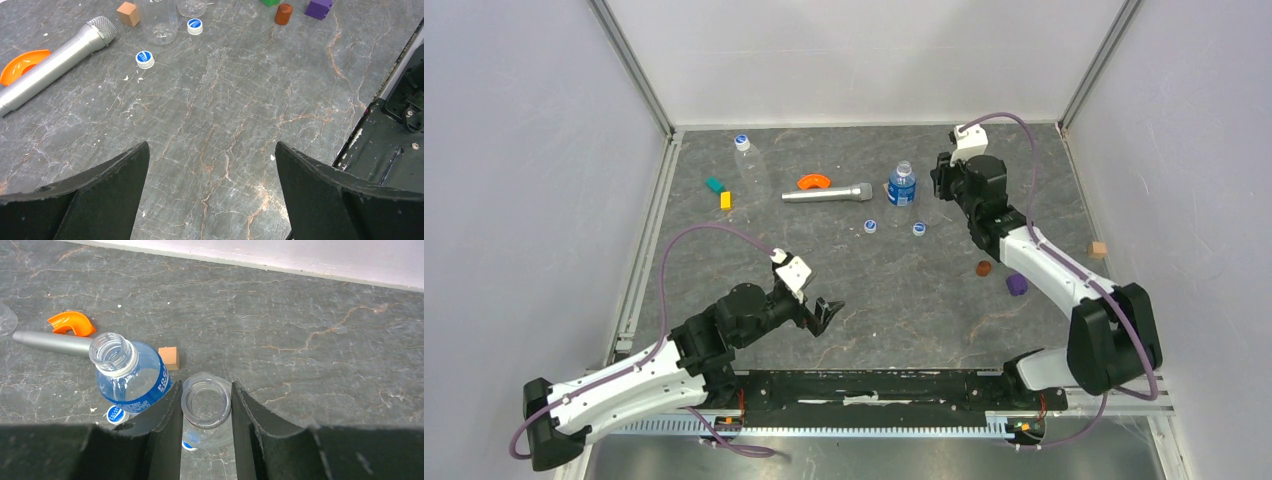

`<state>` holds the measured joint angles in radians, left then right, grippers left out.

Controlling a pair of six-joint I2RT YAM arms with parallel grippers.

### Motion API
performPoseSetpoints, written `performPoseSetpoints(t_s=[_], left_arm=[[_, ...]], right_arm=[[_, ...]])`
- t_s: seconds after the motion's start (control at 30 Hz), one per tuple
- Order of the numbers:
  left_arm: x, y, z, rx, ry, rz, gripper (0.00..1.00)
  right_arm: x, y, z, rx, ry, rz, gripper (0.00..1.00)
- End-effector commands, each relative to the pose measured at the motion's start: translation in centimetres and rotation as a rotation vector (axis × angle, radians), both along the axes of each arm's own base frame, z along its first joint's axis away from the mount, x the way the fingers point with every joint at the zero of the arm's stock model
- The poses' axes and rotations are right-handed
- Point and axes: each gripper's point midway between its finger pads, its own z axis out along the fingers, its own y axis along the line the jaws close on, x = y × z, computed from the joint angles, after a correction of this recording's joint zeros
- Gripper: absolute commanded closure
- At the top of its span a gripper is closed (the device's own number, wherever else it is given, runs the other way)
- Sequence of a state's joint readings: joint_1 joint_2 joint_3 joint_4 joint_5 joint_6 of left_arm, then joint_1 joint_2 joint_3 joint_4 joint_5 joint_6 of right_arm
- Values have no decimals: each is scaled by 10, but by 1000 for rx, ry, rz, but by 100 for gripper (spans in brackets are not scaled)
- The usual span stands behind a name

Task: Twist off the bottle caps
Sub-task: Place the plastic bottle at the center of the board.

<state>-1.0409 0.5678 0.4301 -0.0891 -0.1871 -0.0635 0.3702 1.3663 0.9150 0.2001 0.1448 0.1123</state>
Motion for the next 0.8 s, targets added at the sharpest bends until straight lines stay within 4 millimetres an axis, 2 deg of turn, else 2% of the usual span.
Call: performPoseSetpoints(t_s=[0.0, 0.23, 0.53, 0.77], left_arm=[[1, 5, 5, -33, 15, 38, 0], [3, 6, 4, -24, 10, 47, 0], [5, 3, 2, -17, 12, 47, 0], [5, 1, -1, -5, 18, 42, 0]], right_arm=[[19, 12, 22, 41, -58, 30, 91], [24, 22, 5, 39, -13, 73, 83], [24, 18, 8, 17, -11, 60, 60], [24, 16, 10, 11, -16, 50, 59]])
